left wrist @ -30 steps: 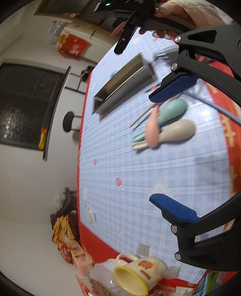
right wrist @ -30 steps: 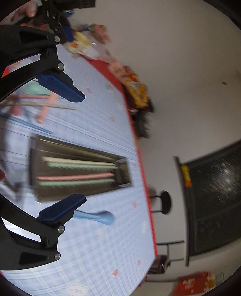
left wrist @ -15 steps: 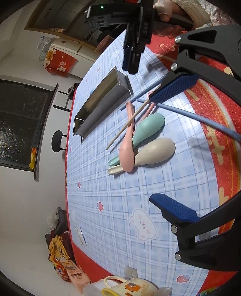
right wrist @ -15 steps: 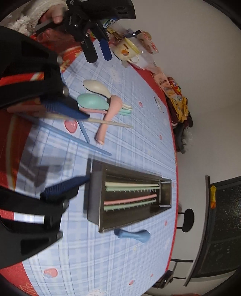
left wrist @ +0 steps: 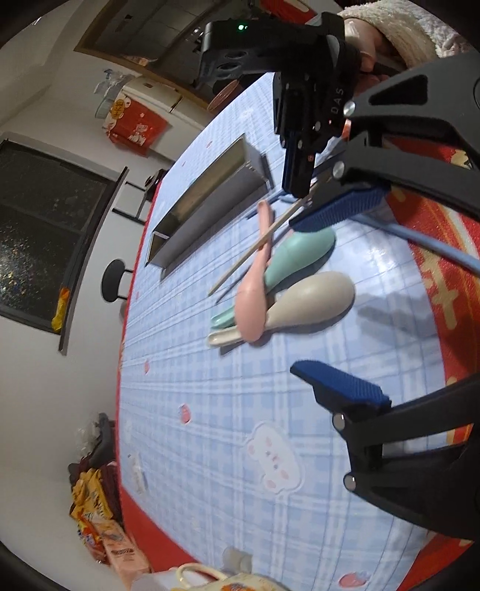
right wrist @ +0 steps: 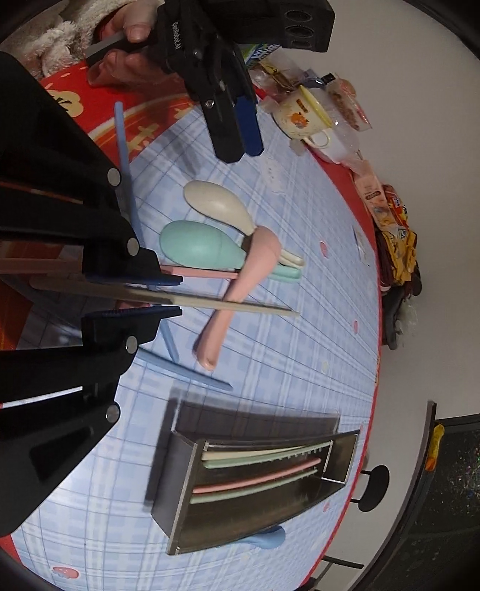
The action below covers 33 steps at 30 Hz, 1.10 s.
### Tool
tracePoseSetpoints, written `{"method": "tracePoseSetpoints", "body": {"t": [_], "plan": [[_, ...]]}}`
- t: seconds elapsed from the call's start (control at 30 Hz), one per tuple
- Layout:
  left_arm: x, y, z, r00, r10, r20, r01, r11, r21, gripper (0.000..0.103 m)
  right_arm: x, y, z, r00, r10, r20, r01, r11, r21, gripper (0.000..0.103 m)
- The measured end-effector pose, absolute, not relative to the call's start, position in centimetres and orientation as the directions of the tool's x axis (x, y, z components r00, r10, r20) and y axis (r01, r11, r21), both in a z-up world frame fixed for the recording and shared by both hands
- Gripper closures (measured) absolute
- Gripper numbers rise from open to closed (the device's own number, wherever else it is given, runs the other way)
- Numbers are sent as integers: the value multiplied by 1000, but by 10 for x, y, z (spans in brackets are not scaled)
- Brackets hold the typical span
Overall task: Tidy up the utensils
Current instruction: 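Grasp a beige chopstick with the right tool, then grasp a blue chopstick with the left tool while the right tool holds the beige one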
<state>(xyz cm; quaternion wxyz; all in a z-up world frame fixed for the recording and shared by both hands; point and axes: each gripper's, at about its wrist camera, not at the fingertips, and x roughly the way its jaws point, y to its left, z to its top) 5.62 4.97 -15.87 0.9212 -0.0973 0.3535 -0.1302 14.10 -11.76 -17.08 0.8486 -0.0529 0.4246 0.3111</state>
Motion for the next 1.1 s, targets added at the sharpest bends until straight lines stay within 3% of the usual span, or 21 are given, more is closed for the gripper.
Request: {"method": "tracePoseSetpoints", "body": {"t": [0.27,0.63,1.1], "plan": [[53,25,-159,705,-301,-642,251,953,-172,35,141,-112,-175,447,458,-768,-573,806,148,92],[60,40,-167,668,-360,-651,223,932,-286,35,144,-112,-176,440,472,-764,-578,800,161,92],[60,31,-169,659,-344,-669,240,939,-247,38,144,-116,-177,420,495,-761,-575,794,199,92]]}}
